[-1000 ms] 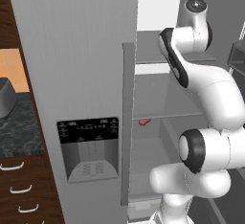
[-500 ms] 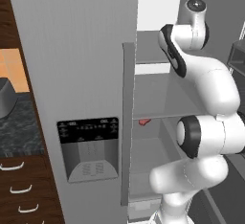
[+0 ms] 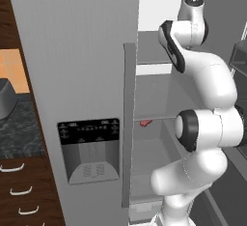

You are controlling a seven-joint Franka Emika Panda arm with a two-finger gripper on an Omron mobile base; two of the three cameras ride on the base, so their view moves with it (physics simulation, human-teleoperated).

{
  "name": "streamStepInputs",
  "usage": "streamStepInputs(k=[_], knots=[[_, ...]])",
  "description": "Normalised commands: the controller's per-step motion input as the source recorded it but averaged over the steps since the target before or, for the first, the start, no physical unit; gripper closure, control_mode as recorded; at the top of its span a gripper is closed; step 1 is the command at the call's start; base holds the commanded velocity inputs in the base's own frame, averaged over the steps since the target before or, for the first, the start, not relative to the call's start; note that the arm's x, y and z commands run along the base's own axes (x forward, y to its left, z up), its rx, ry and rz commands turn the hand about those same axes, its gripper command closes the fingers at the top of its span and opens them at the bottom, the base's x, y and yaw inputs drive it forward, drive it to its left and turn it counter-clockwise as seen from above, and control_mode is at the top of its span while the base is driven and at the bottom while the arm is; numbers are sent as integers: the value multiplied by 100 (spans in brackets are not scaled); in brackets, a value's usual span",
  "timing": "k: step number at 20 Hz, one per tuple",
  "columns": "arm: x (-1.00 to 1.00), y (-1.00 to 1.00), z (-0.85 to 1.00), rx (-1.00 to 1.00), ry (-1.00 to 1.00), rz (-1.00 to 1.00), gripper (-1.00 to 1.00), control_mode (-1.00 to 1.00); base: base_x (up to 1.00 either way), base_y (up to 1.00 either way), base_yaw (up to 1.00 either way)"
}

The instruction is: Take the strawberry from the fridge and place it on top of the pancake, located on the dining counter.

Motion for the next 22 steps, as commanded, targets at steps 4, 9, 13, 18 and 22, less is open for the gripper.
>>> streamStepInputs(k=[4,9,13,18,22], knots=[[19,-10,-6,0,5,0,-100,-100,0,0,0],[7,-12,-20,0,5,0,-100,-100,0,0,0],[0,0,-36,0,10,0,-100,-100,0,0,0],[0,0,-22,0,3,0,-100,-100,0,0,0],[0,0,-33,0,1,0,100,-100,0,0,0]])
